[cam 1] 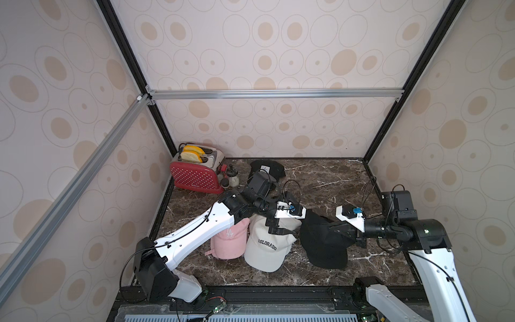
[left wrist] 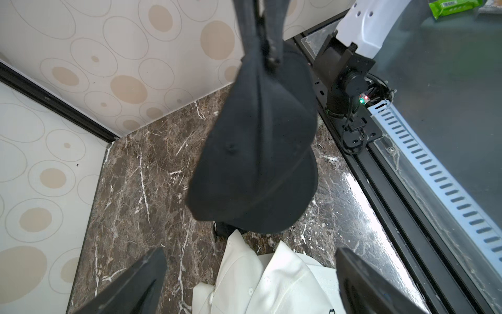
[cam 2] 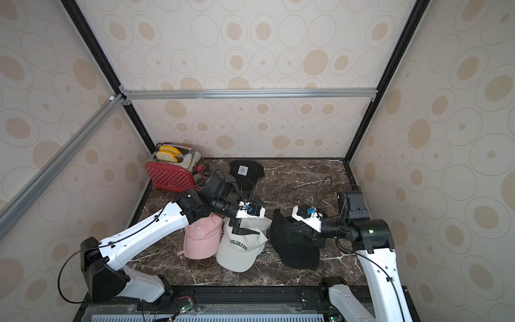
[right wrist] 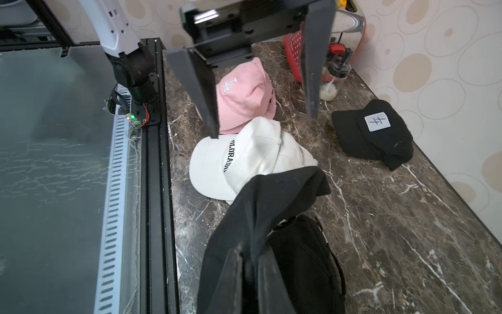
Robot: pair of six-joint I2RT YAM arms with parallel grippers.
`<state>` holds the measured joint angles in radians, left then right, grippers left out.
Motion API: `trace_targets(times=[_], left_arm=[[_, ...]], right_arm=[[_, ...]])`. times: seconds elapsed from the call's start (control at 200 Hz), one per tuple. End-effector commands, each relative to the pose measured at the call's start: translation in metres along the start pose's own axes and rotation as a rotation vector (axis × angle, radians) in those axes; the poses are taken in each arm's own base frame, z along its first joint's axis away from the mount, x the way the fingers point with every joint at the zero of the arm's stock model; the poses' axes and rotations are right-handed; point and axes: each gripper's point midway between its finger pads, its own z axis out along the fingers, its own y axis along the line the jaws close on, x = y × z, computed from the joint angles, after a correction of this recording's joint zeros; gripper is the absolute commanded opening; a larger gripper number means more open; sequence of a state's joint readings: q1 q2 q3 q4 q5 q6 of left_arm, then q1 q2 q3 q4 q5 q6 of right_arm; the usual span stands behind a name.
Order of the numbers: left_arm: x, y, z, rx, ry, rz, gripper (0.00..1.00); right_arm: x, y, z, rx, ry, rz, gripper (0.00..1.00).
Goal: Stack the baseball caps by color
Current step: Place the baseball cap on the baseball cap.
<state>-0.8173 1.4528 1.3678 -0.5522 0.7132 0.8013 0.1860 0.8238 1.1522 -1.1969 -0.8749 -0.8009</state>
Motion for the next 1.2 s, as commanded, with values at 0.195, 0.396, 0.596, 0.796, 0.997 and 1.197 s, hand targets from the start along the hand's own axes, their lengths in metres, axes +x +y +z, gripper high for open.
trace_targets(times=[0.195,0.396,0.596,0.796,0.997,1.197], left_arm=[[-0.017,0.001,0.038,0.115,-0.046,-0.041,0.99],[-0.017,-0.027,0.034,0.25,-0.071,-0.04,0.84],[-0.01,-0.033,0.04,0.28,-0.049,-0.038,0.44],[-0.013,-0.024,0.051,0.223,-0.064,-0.06,0.04],[-0.022,-0.049,0.09,0.228,-0.045,-0.047,0.01],[-0.017,-0.059,0.11,0.233,-0.022,-0.089,0.01]], right_arm=[[0.009,0.025,0.003,-0.03,0.002,-0.063,0.0],[0.01,0.025,0.001,-0.018,0.017,-0.096,0.0],[0.013,0.024,-0.002,0.008,0.041,-0.105,0.0],[0.025,0.014,-0.006,0.065,0.13,-0.095,0.0],[0.043,-0.006,-0.028,0.137,0.378,-0.051,0.0],[0.046,-0.007,-0.027,0.143,0.389,-0.049,0.0]])
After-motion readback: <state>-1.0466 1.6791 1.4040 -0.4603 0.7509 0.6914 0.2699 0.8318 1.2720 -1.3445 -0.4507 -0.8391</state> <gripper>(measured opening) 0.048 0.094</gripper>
